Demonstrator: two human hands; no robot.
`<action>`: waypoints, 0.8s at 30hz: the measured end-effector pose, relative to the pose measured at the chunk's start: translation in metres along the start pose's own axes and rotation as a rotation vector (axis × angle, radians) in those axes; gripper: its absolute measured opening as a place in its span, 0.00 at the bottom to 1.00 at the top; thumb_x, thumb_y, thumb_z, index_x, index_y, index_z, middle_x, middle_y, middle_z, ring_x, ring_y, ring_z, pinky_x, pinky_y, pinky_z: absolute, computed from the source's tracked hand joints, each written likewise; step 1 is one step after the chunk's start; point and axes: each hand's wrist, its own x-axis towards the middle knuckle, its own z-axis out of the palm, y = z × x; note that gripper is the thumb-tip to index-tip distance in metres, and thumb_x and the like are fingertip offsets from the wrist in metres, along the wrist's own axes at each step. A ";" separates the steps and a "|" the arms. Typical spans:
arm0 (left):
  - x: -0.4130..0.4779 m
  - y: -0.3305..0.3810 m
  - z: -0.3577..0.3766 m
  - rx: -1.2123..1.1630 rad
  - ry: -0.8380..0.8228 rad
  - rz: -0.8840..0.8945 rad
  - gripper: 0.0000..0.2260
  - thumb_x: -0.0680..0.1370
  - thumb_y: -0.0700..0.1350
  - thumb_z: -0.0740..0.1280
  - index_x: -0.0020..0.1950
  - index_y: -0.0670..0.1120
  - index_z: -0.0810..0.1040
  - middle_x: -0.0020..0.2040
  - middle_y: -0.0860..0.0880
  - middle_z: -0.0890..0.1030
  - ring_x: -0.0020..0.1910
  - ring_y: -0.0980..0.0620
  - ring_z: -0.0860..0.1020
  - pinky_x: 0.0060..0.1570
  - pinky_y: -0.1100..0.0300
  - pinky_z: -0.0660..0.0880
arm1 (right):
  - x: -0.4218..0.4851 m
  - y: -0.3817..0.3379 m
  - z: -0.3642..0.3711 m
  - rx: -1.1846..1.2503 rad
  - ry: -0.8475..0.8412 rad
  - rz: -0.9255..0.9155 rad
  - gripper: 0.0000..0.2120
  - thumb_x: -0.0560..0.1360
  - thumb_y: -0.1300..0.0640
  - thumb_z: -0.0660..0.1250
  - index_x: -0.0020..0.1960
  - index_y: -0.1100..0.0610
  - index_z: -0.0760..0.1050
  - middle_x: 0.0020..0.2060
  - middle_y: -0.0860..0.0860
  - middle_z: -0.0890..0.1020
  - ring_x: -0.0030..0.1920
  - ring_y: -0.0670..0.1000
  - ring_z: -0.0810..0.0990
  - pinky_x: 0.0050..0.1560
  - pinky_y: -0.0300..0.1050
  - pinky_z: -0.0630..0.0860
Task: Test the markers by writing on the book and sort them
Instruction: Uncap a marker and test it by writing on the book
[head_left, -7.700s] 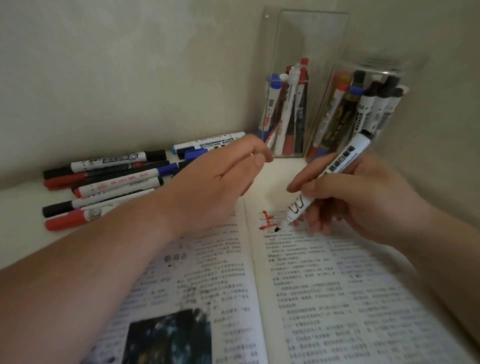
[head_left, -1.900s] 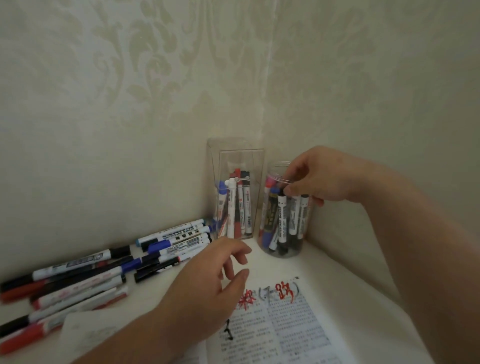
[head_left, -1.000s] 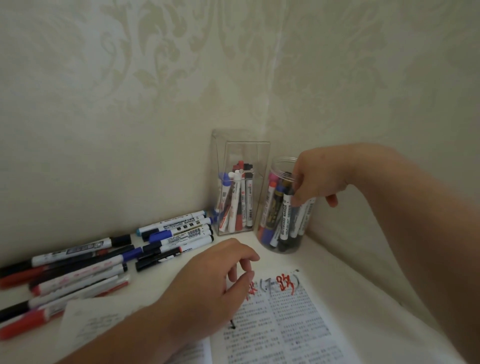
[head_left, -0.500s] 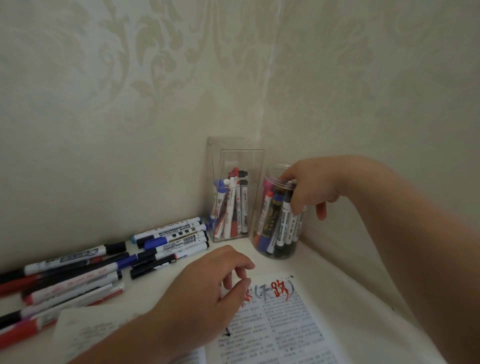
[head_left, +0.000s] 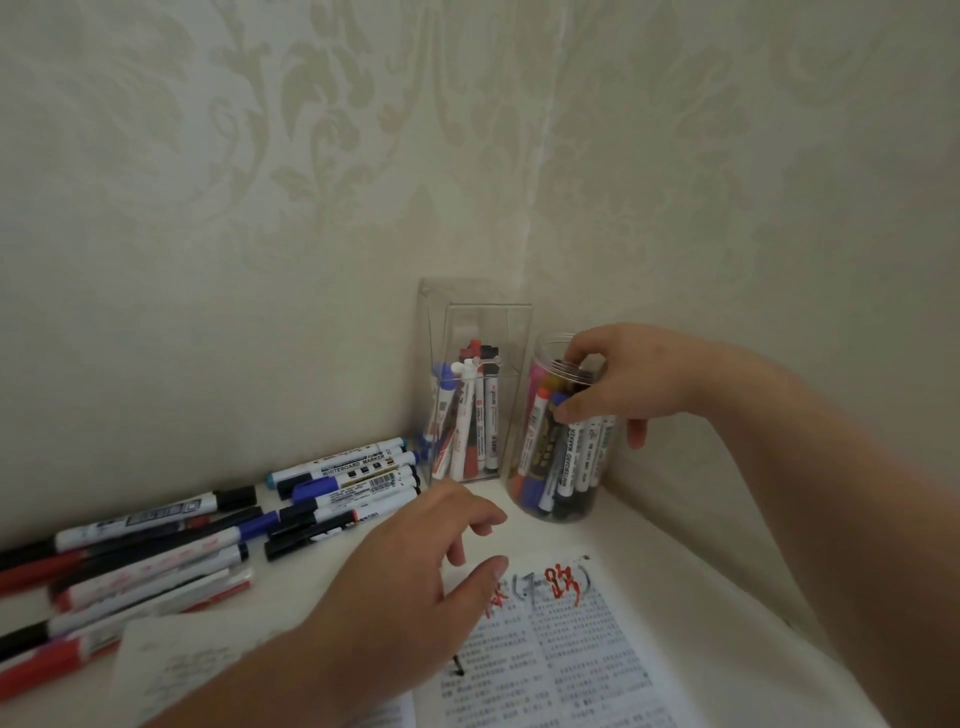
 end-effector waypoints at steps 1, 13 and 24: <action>0.000 0.000 0.000 0.005 -0.006 -0.002 0.08 0.79 0.57 0.65 0.55 0.69 0.69 0.56 0.66 0.71 0.53 0.57 0.73 0.45 0.67 0.70 | -0.001 0.000 0.000 -0.009 -0.005 -0.005 0.15 0.74 0.49 0.76 0.57 0.51 0.77 0.44 0.51 0.85 0.26 0.47 0.83 0.34 0.45 0.82; 0.001 -0.001 0.002 0.013 -0.018 -0.012 0.09 0.79 0.56 0.67 0.55 0.69 0.70 0.55 0.67 0.72 0.52 0.59 0.74 0.44 0.69 0.70 | -0.001 -0.006 0.002 -0.113 0.063 0.081 0.17 0.71 0.43 0.77 0.53 0.54 0.84 0.41 0.50 0.86 0.28 0.49 0.85 0.35 0.44 0.84; 0.002 -0.005 0.001 0.008 0.101 0.002 0.13 0.75 0.64 0.60 0.57 0.64 0.74 0.54 0.66 0.73 0.50 0.58 0.75 0.41 0.68 0.71 | -0.036 0.013 -0.016 0.472 1.350 -0.616 0.07 0.77 0.58 0.71 0.55 0.51 0.79 0.45 0.40 0.82 0.34 0.43 0.78 0.35 0.40 0.76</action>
